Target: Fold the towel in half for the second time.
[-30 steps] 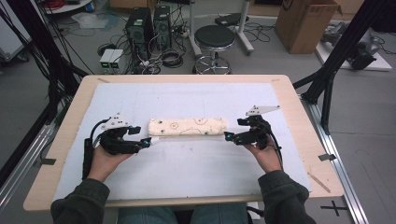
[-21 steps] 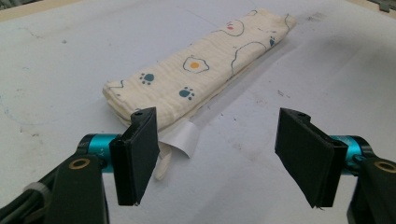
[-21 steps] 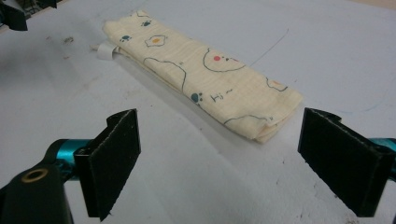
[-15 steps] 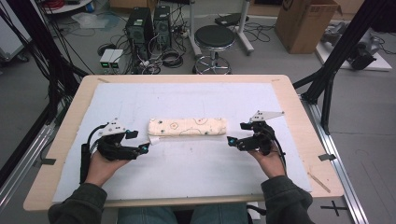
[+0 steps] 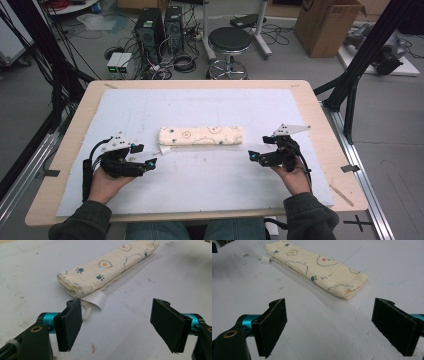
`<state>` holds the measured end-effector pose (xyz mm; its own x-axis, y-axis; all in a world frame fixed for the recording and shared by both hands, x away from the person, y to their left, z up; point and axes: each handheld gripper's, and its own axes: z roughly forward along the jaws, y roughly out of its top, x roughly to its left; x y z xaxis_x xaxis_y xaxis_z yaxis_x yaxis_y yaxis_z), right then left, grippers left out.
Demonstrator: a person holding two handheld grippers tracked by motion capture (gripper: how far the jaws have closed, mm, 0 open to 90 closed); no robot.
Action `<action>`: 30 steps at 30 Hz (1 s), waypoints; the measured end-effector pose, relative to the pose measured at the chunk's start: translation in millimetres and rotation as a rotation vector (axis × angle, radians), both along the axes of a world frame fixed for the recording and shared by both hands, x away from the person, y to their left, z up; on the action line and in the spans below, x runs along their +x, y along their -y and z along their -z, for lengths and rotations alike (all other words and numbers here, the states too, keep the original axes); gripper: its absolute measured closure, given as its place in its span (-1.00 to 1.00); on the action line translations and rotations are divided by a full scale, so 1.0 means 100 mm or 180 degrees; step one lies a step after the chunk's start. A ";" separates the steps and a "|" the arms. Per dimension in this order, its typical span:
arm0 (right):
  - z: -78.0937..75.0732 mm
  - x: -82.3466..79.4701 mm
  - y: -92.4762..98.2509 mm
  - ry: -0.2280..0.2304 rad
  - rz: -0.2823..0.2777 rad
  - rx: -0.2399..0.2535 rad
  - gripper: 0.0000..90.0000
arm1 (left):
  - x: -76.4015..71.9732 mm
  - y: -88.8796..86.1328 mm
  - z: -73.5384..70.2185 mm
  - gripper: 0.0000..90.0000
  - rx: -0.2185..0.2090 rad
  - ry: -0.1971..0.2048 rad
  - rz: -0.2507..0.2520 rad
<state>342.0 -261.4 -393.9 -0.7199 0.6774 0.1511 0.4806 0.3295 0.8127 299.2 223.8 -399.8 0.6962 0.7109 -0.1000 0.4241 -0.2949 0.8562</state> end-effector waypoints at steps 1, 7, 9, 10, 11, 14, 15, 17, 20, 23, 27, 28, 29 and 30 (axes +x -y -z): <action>0.01 0.00 0.01 0.0021 -0.0008 -0.0007 -0.73 | -0.01 0.00 0.00 -0.42 0.0001 0.0003 0.0001; 0.04 -0.06 0.04 0.0004 0.0013 -0.0005 -0.73 | -0.06 -0.01 0.06 -0.43 0.0027 -0.0014 0.0008; 0.05 -0.07 0.05 0.0009 0.0016 0.0001 -0.73 | -0.07 -0.02 0.06 -0.43 0.0030 -0.0007 -0.0006; 0.05 -0.08 0.06 0.0006 0.0019 0.0002 -0.73 | -0.08 -0.03 0.06 -0.43 0.0042 0.0000 -0.0002; 0.06 -0.09 0.07 0.0008 0.0028 0.0003 -0.73 | -0.09 -0.03 0.06 -0.43 0.0029 0.0005 -0.0010; 0.08 -0.12 0.10 0.0011 0.0035 0.0005 -0.73 | -0.11 -0.04 0.07 -0.44 0.0040 0.0024 -0.0018; 0.08 -0.13 0.11 -0.0008 0.0057 -0.0002 -0.73 | -0.13 -0.05 0.07 -0.44 0.0044 0.0026 -0.0020; 0.10 -0.14 0.13 0.0011 0.0066 0.0011 -0.73 | -0.15 -0.05 0.08 -0.44 0.0039 0.0020 -0.0021; 0.12 -0.18 0.17 0.0015 0.0100 0.0006 -0.73 | -0.18 -0.08 0.09 -0.44 0.0031 0.0032 -0.0030; 0.13 -0.21 0.20 0.0016 0.0112 0.0015 -0.73 | -0.21 -0.09 0.09 -0.44 0.0018 0.0047 -0.0043; 0.14 -0.24 0.24 0.0053 0.0143 0.0027 -0.73 | -0.26 -0.11 0.10 -0.44 0.0011 0.0065 -0.0063; 0.14 -0.25 0.24 0.0046 0.0156 0.0028 -0.73 | -0.28 -0.11 0.10 -0.44 0.0015 0.0073 -0.0076; 0.14 -0.26 0.25 0.0049 0.0162 0.0026 -0.73 | -0.29 -0.12 0.10 -0.44 0.0019 0.0081 -0.0075; 0.15 -0.27 0.26 0.0060 0.0162 0.0024 -0.73 | -0.30 -0.13 0.10 -0.44 0.0010 0.0079 -0.0079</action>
<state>315.2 -287.6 -408.6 -0.6872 0.7122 0.1431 0.4812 0.2987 0.8242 268.7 236.8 -409.9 0.6806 0.7282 -0.0805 0.4098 -0.2874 0.8657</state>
